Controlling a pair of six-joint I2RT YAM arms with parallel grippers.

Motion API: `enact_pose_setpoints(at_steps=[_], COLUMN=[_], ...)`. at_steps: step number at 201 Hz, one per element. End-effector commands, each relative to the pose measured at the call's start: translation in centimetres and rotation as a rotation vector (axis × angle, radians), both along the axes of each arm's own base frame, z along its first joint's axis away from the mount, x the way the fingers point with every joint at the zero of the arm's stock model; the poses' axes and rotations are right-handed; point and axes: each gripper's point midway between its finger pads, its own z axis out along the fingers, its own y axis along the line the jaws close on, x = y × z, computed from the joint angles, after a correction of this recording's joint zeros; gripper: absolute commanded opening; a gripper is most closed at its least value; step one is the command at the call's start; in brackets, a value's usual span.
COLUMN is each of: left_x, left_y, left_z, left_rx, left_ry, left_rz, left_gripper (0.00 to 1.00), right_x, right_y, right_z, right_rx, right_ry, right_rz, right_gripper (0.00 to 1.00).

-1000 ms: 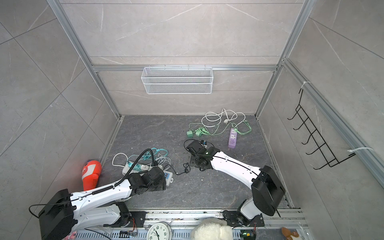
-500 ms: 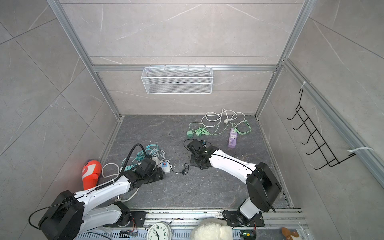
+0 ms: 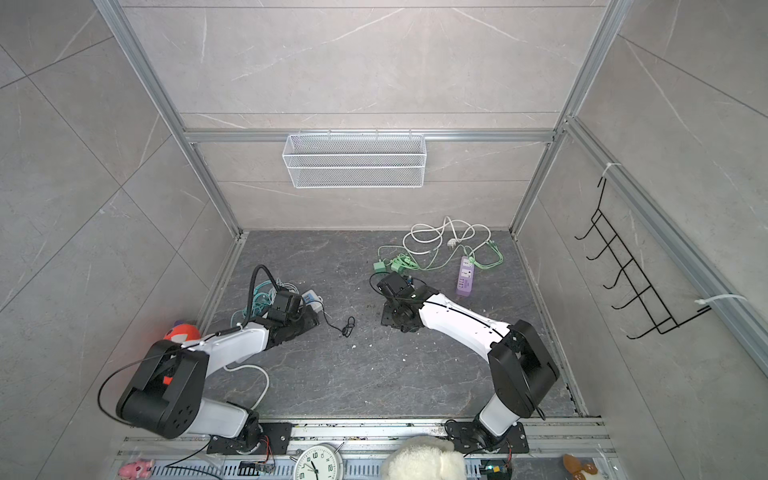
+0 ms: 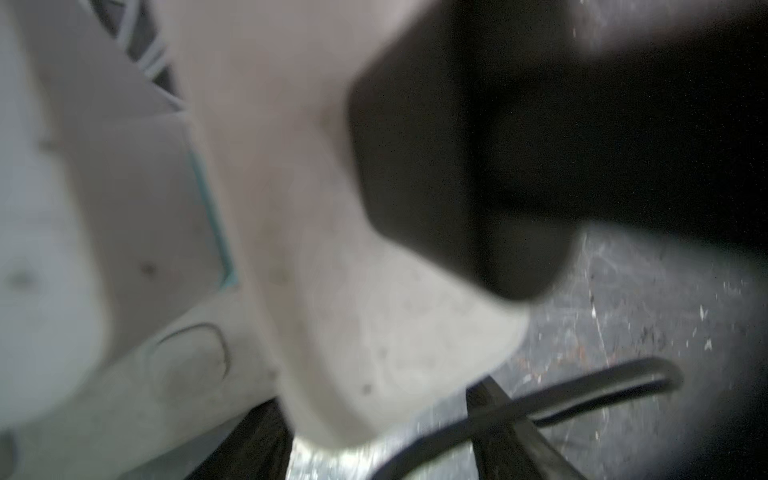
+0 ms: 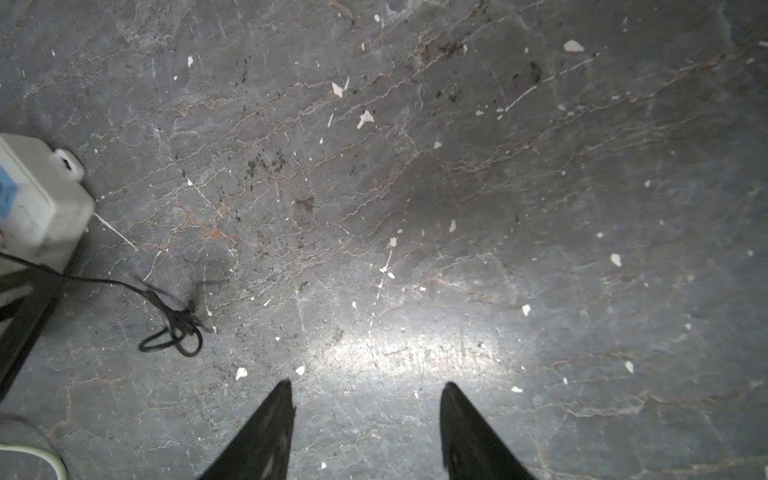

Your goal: Insert the plug

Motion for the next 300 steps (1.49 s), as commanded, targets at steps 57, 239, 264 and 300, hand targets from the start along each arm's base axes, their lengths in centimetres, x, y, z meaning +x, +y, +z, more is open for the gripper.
enact_pose_setpoints(at_steps=[57,239,264,300], left_x=[4.6,11.8,10.4,8.5], left_y=[4.5,-0.8,-2.1,-2.7], left_z=[-4.6,4.7,5.9,6.8], left_rx=[0.091,0.023,0.025,0.029], left_ry=[0.159,-0.043,-0.069,-0.094], left_rz=[0.079,-0.228,-0.261,-0.273], left_gripper=[0.70,0.97,0.97,0.98], right_x=[1.6,17.4,17.7,17.8], right_y=[-4.0,-22.7,-23.6,-25.3], right_z=[0.6,0.8,0.0,-1.4], right_rx=[-0.016,-0.377,-0.362,-0.322], right_ry=[0.000,0.076,0.109,0.151], right_rz=[-0.068,-0.438,-0.434,-0.445], right_gripper=[0.58,0.59,0.60,0.60])
